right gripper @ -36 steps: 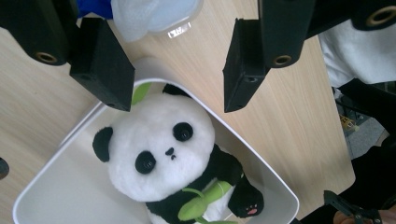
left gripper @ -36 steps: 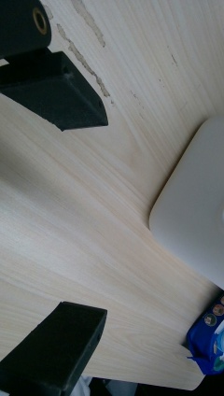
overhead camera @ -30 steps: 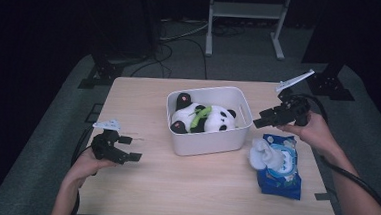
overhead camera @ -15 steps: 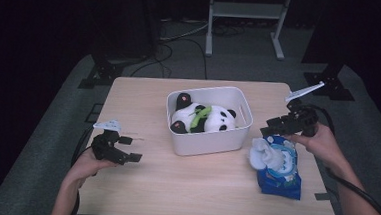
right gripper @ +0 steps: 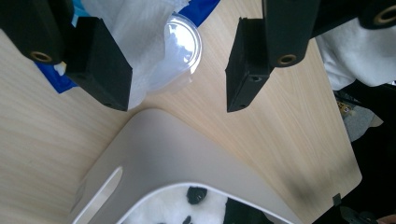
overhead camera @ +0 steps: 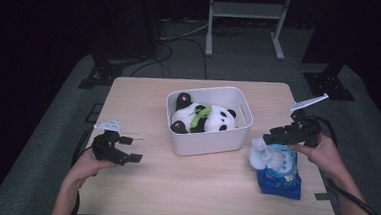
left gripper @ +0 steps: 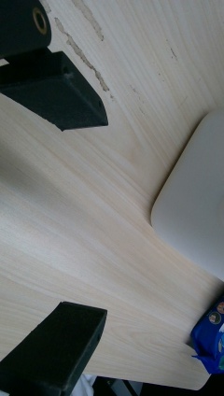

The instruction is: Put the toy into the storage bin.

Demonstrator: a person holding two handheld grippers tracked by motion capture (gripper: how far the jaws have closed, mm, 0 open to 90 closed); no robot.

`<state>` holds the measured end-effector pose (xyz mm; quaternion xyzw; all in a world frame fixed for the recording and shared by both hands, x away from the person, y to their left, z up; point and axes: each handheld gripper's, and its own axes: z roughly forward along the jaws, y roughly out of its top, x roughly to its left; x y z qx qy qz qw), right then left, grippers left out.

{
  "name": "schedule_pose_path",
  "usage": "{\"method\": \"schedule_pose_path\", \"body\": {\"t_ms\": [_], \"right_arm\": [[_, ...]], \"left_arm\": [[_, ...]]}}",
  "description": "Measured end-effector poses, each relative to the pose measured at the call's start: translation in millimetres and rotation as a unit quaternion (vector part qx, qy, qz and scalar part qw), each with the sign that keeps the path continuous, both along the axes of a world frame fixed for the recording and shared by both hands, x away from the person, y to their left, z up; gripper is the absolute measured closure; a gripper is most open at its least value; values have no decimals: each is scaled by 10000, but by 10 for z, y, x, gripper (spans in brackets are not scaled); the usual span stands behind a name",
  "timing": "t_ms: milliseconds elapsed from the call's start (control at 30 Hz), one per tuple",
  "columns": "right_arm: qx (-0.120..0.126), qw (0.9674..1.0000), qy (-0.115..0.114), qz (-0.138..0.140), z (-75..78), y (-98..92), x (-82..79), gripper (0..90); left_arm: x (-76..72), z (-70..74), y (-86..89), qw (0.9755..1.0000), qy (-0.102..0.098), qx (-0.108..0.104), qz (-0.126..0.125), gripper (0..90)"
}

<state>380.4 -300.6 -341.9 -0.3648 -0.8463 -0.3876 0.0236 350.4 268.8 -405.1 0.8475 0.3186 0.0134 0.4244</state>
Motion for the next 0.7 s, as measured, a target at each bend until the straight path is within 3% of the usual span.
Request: {"method": "schedule_pose_path", "body": {"t_ms": [700], "right_arm": [[138, 9996, 151, -211, -240, -175, -288, 392]], "left_arm": [[-3, -17, -40, 10000, 32, -1, -44, 64]]}}
